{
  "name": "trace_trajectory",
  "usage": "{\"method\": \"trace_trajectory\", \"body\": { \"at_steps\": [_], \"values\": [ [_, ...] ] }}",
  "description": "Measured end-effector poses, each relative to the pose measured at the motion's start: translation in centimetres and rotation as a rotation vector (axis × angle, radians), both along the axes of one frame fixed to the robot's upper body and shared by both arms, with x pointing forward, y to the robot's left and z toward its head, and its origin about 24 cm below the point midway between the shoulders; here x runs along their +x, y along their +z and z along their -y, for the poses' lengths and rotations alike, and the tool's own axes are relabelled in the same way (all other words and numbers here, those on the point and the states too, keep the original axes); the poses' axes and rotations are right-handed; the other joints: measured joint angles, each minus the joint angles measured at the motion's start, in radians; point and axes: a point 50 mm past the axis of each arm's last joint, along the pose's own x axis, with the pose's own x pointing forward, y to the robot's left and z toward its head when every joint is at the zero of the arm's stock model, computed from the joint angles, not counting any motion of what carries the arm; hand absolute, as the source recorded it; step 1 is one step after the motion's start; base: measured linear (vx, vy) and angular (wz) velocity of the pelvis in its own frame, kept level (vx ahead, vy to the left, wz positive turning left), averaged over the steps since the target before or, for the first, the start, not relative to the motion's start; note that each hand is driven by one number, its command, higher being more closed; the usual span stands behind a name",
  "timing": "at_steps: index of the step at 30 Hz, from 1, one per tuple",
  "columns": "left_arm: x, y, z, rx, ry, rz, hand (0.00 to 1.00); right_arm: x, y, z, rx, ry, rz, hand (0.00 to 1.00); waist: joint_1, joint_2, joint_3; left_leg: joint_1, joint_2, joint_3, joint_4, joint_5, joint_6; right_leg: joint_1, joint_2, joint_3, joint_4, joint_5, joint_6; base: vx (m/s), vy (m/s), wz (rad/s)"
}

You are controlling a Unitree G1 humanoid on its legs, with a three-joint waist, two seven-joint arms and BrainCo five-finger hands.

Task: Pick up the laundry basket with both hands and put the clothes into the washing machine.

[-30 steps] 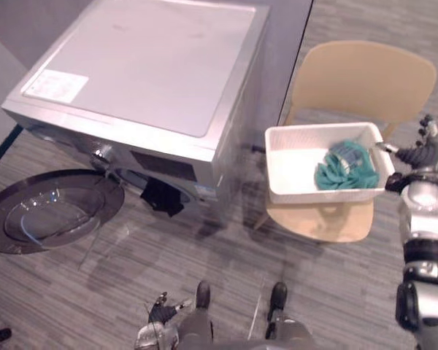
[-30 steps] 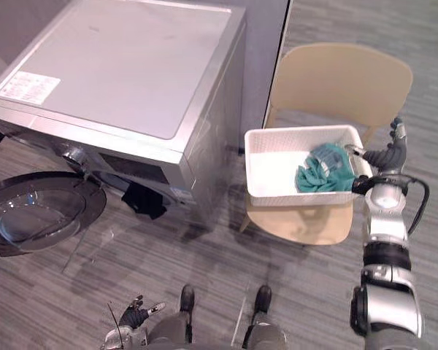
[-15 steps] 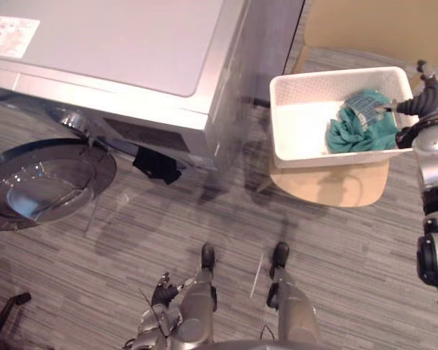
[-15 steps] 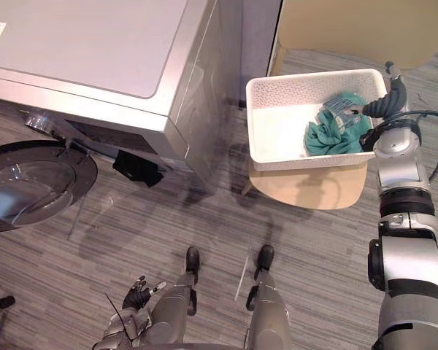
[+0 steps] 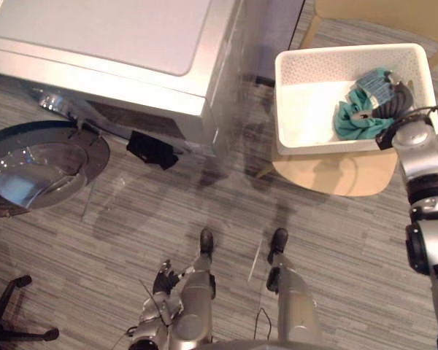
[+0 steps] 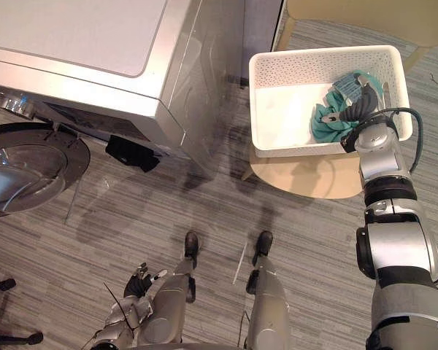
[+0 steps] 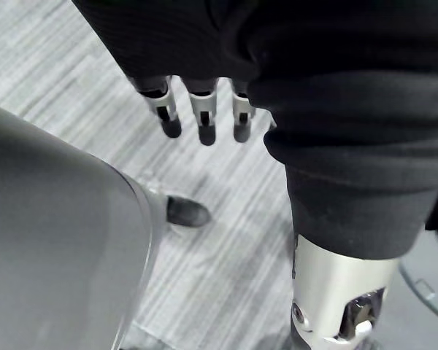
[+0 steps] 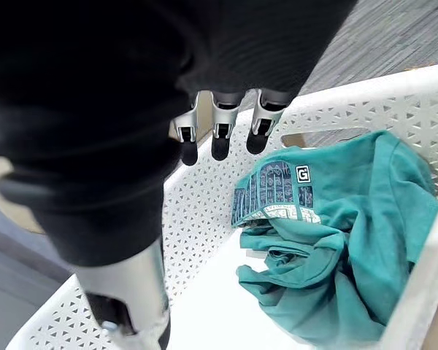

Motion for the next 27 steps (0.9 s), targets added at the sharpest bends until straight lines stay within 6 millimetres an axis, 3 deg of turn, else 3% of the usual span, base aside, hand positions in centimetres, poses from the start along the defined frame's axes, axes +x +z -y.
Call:
{"method": "trace_trajectory", "body": {
  "at_steps": [9,18,24,26,27],
  "values": [
    [1.9,1.4,1.2,-0.035,0.007,0.090,0.00,-0.2,-0.1,0.5,0.011,-0.017,0.000,0.00,0.000,-0.017,0.011,-0.042,-0.003,0.012,-0.032,0.029,-0.001,-0.077,-0.014,0.003,0.046,-0.016,-0.005,0.00,-0.006,0.02],
    [3.0,2.6,1.9,-0.051,0.020,0.160,0.00,-0.7,0.4,1.8,0.021,-0.068,0.025,0.00,0.003,-0.013,0.022,-0.149,-0.009,0.012,-0.032,0.049,-0.008,-0.223,-0.040,-0.009,0.144,-0.042,-0.015,0.01,-0.043,0.08],
    [4.4,4.5,2.3,-0.060,0.036,0.258,0.00,-2.1,5.3,4.1,-0.014,-0.153,0.171,0.00,0.005,-0.006,0.067,-0.253,-0.021,-0.004,-0.011,0.068,-0.014,-0.346,-0.071,-0.018,0.234,-0.073,-0.028,-0.03,-0.068,0.19],
    [5.2,6.1,2.3,-0.065,0.040,0.341,0.00,-3.1,8.3,4.6,-0.096,-0.156,0.247,0.00,0.009,-0.014,0.072,-0.358,-0.023,-0.014,0.060,0.054,-0.015,-0.422,-0.079,-0.017,0.263,-0.080,-0.035,-0.06,-0.061,0.23],
    [5.5,6.5,2.3,-0.069,0.040,0.361,0.00,-3.3,8.6,4.9,-0.100,-0.169,0.261,0.00,0.010,-0.015,0.073,-0.388,-0.023,-0.024,0.091,0.044,-0.015,-0.440,-0.081,-0.019,0.275,-0.084,-0.037,-0.08,-0.058,0.28]
  ]
}}
